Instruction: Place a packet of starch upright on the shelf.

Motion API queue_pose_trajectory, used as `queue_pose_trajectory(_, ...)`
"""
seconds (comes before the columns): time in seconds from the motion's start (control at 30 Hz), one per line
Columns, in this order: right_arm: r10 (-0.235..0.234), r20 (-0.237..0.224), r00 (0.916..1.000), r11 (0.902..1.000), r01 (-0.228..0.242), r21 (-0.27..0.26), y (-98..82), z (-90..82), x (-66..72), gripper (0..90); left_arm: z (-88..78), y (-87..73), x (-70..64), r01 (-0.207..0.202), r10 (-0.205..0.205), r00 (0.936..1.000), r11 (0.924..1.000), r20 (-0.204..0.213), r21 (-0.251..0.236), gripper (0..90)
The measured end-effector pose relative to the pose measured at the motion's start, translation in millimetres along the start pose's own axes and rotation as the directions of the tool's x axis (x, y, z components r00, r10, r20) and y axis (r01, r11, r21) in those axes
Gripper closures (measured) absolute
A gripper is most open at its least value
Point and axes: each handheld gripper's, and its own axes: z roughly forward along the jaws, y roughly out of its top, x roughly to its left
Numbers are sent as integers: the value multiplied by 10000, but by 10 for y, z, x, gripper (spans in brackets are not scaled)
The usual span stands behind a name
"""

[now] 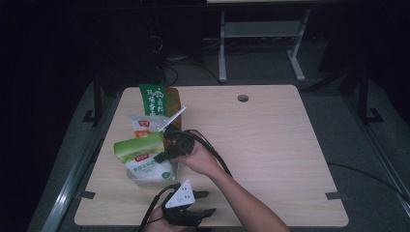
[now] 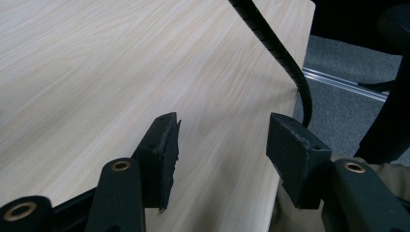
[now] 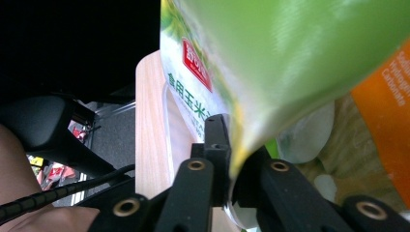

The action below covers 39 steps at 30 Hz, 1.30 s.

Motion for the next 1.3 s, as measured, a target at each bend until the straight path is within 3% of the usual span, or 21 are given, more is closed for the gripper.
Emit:
queue_pose_trajectory(0.13,-147,-7,9999,9992,146,-375,31,-78,31,833,-3,-4,15,50,-50,10000,10000,-84,11,437)
queue_pose_trajectory(0.33,-207,74,9998,9997,208,-145,11,-68,46,888,-7,-5,28,94,-94,9999,10000,-93,-5,435)
queue_pose_trajectory(0.5,-209,129,9997,9997,210,-87,-17,-85,49,880,-7,-7,48,92,-91,9999,9999,-136,40,434)
queue_pose_trajectory(0.57,-376,145,9992,9992,378,-94,-22,-94,54,851,-12,-8,50,176,-175,9997,9998,-154,36,432)
queue_pose_trajectory(0.67,-261,53,9996,9990,263,-354,-44,-134,47,737,-17,-6,66,162,-161,9995,9999,-256,49,416)
queue_pose_trajectory(0.73,-225,-95,9997,9986,220,-475,-60,-165,34,708,-16,-5,70,191,-190,9994,9998,-289,46,407)
queue_pose_trajectory(0.9,-256,121,9996,9958,266,-873,-105,-330,34,626,-19,-5,83,285,-283,9988,9996,-388,54,385)
queue_pose_trajectory(1.17,21,609,9981,9927,53,-1204,-254,-593,-15,531,-40,-2,129,374,-369,9980,9993,-511,86,368)
queue_pose_trajectory(1.3,258,790,9965,9898,-143,-1420,-366,-746,-64,501,-46,-5,159,619,-618,9968,9981,-507,-9,356)
